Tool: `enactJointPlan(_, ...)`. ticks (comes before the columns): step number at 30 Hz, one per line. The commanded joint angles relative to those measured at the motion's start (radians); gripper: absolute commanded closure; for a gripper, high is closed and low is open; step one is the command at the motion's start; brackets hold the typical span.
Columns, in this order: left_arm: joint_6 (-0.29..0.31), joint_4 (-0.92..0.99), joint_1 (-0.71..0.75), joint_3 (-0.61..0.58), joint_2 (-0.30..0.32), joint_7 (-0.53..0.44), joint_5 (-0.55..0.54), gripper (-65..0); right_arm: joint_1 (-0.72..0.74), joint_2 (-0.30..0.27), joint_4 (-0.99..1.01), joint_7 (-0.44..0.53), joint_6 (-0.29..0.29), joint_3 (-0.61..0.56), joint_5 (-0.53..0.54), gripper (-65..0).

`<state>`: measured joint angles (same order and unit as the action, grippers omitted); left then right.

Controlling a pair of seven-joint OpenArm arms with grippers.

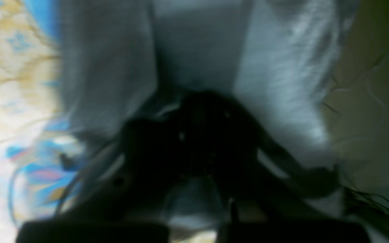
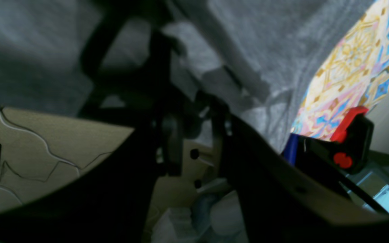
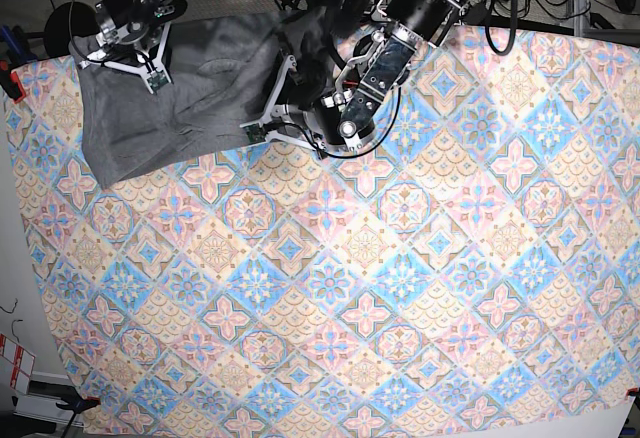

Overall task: Fold the T-shirt properly
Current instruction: 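Open both grippers, lift the left gripper and withdraw the right gripper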

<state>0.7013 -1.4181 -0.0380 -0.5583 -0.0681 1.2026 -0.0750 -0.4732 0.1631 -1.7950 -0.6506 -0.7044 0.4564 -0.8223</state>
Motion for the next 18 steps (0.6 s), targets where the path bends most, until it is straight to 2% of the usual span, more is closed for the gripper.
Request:
enactJointPlan(1, -0.003, -0.016, -0.015, -0.022, -0.006, -0.008, -0.009, 0.0, -0.002, -0.006, -0.016, -0.002, 0.006, 0.014, -0.004, -14.2)
enactJointPlan(11, -0.003, -0.014, -0.040, -0.036, 0.054, -0.025, -0.001, 0.0, -0.002, -0.006, -0.015, -0.002, 0.006, 0.029, -0.004, -14.2)
enactJointPlan(16, -0.003, 0.093, -0.044, -0.036, 0.069, -0.096, 0.001, 0.0, -0.002, -0.006, -0.018, -0.002, 0.006, 0.029, -0.004, -14.2)
enactJointPlan(18, -0.003, 0.208, -0.047, -0.036, 0.067, -0.171, 0.001, 0.0, -0.002, -0.006, -0.018, -0.002, 0.006, 0.031, -0.004, -14.2)
